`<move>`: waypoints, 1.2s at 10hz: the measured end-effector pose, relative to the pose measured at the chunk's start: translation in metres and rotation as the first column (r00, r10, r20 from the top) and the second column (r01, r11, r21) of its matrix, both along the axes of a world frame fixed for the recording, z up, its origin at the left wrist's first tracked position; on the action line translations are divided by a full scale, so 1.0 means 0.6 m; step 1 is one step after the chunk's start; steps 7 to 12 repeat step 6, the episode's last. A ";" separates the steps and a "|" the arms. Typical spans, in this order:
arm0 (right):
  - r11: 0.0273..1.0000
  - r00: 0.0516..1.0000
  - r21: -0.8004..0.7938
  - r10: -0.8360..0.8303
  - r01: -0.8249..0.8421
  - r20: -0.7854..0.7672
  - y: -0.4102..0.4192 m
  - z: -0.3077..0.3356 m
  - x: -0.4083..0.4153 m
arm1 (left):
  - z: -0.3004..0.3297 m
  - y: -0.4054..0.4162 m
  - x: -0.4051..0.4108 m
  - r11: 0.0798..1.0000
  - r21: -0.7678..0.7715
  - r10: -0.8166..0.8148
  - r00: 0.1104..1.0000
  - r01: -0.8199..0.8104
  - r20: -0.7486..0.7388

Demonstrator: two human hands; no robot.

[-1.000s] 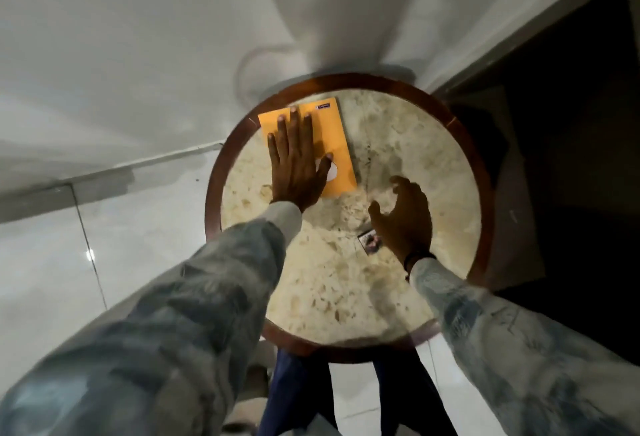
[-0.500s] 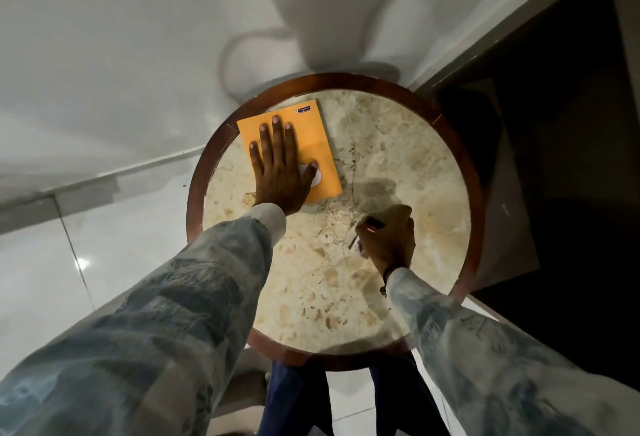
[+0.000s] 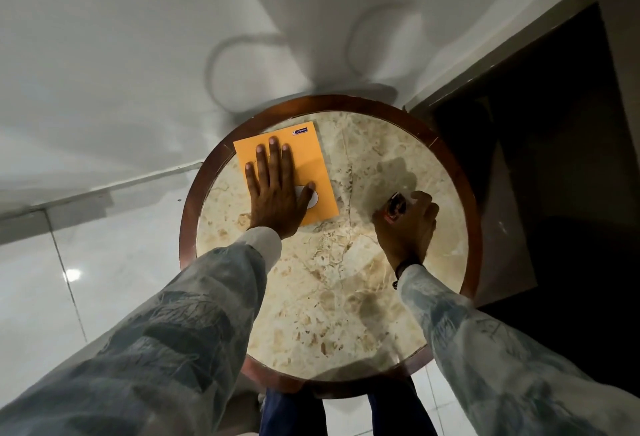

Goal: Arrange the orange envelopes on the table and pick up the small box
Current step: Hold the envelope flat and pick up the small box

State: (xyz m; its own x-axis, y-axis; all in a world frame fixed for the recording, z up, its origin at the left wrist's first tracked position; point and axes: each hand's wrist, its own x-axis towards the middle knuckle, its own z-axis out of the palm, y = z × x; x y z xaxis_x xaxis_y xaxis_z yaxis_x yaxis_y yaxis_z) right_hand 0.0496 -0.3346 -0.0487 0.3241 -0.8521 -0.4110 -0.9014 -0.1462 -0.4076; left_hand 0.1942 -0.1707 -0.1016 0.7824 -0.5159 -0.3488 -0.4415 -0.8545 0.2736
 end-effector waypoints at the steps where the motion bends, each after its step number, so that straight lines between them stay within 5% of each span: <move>1: 0.998 0.996 -0.013 0.064 -0.063 0.069 -0.009 -0.010 0.016 | -0.003 0.001 0.000 1.000 -0.002 -0.001 1.000 0.001 -0.006; 3: 0.953 0.921 -0.131 0.298 -0.273 0.251 -0.035 -0.020 0.115 | -0.002 0.001 0.000 1.000 0.008 -0.001 1.000 0.001 -0.018; 4: 0.946 0.922 -0.127 0.321 -0.299 0.218 -0.048 -0.031 0.147 | -0.004 0.001 0.001 1.000 0.002 -0.005 1.000 0.005 -0.002; 12: 0.953 0.921 -0.048 0.302 -0.300 0.247 -0.056 -0.017 0.150 | -0.009 -0.001 0.000 1.000 0.010 0.003 0.999 -0.003 0.037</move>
